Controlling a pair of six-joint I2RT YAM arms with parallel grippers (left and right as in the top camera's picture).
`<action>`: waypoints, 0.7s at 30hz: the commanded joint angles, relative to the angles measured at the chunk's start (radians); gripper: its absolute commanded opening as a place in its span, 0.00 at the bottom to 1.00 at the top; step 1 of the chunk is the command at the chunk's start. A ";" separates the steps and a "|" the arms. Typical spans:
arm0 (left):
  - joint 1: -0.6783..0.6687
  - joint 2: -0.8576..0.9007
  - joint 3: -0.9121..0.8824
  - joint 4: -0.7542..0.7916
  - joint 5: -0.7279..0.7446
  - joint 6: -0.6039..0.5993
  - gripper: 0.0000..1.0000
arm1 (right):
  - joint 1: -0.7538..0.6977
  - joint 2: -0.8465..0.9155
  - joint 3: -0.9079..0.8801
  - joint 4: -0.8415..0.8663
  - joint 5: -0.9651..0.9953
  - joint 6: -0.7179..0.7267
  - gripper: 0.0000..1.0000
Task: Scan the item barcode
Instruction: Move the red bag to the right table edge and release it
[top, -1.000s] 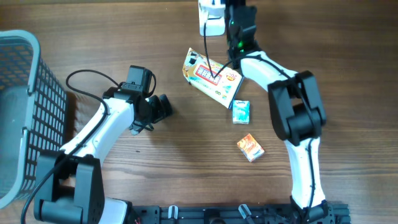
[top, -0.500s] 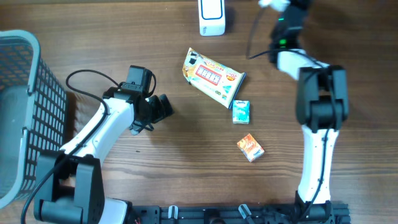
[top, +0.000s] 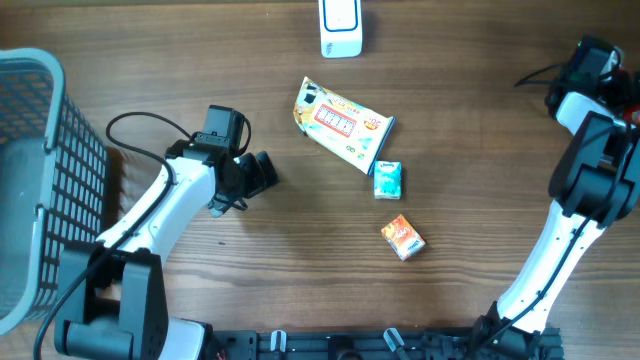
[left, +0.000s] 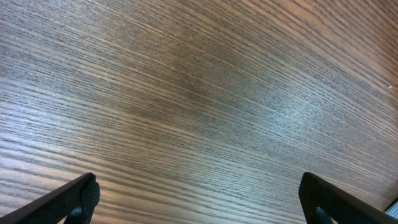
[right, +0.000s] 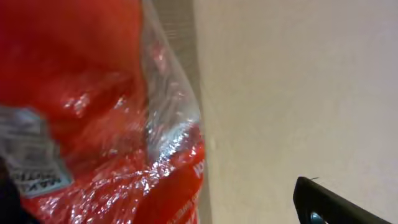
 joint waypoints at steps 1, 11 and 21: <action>0.005 -0.006 0.011 -0.001 -0.009 0.005 1.00 | 0.032 -0.020 0.009 -0.193 -0.075 0.187 1.00; 0.005 -0.006 0.011 -0.001 -0.009 0.005 1.00 | 0.074 -0.411 0.009 -0.640 -1.270 0.672 1.00; 0.005 -0.006 0.011 -0.001 -0.009 0.005 1.00 | 0.392 -0.576 -0.160 -0.773 -1.710 0.998 0.99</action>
